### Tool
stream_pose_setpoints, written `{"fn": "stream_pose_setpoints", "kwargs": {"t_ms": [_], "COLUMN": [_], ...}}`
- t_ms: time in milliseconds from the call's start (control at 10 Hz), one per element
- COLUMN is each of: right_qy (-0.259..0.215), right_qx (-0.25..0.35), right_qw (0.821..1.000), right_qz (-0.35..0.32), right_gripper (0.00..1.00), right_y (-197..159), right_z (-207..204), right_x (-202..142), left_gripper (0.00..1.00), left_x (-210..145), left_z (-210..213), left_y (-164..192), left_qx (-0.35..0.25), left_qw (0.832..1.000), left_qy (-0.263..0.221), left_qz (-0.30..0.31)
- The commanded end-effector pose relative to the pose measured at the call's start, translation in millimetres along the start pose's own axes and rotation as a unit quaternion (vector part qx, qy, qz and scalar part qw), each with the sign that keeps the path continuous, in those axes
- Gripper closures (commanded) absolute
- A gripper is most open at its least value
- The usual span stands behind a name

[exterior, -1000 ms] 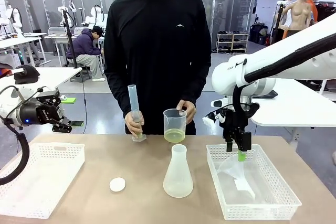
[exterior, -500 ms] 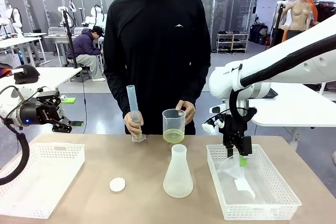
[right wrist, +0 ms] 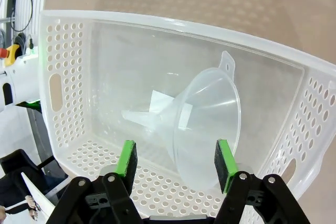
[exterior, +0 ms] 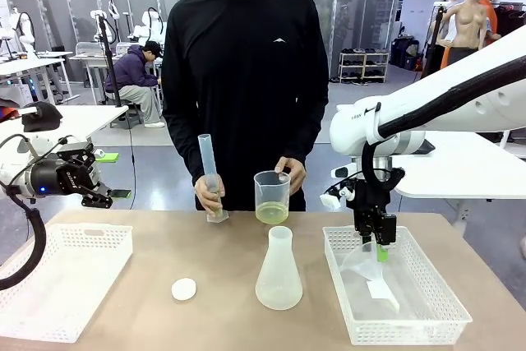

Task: Prepare the solutions needed for the experiment.
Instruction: Pick up the Plastic Funnel and insert it into the Big flask.

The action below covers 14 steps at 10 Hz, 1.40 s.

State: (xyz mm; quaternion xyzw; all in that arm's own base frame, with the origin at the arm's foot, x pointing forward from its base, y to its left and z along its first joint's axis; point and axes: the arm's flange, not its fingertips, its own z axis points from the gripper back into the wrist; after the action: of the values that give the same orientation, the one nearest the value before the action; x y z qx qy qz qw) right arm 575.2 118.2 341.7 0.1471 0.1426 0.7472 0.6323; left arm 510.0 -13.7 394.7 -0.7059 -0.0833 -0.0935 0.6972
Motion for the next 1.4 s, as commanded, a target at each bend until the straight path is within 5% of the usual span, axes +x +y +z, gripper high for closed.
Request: {"fn": "stream_pose_setpoints", "kwargs": {"t_ms": [0, 100, 200, 300, 500, 600, 1000, 1300], "right_qy": [0.004, -0.001, -0.007, -0.007, -0.009, -0.01, -0.002, 0.028], "right_qx": [0.002, -0.001, -0.004, -0.004, -0.002, 0.0, -0.02, -0.116], "right_qw": [1.0, 1.0, 1.0, 0.999, 0.999, 0.999, 1.0, 0.991], "right_qz": [0.016, 0.022, 0.03, 0.033, 0.034, 0.033, -0.005, -0.066], "right_gripper": [0.45, 0.79, 0.65, 0.99, 0.77, 1.0, 1.0, 1.0], "right_y": [-5, -5, -5, -5, -6, -6, 12, 68], "right_z": [5, 5, 6, 6, 6, 5, 14, 52], "right_x": [-2, -1, -1, 0, 0, -1, 7, 26], "left_gripper": [0.0, 0.0, 0.0, 0.0, 0.0, 0.0, 0.0, 0.0], "left_x": [-1, -1, -1, -1, -1, -1, -1, -1], "left_z": [0, 0, 0, 0, 0, 0, 0, 0], "left_y": [-1, -1, -1, -1, -1, -1, -1, -1], "left_qx": [-0.005, -0.005, -0.005, -0.005, -0.005, -0.005, -0.005, -0.005], "left_qw": [1.0, 1.0, 1.0, 1.0, 1.0, 1.0, 1.0, 1.0], "left_qy": [0.002, 0.002, 0.002, 0.002, 0.002, 0.002, 0.002, 0.002], "left_qz": [-0.001, -0.001, -0.001, -0.001, -0.001, -0.001, -0.001, -0.001]}}
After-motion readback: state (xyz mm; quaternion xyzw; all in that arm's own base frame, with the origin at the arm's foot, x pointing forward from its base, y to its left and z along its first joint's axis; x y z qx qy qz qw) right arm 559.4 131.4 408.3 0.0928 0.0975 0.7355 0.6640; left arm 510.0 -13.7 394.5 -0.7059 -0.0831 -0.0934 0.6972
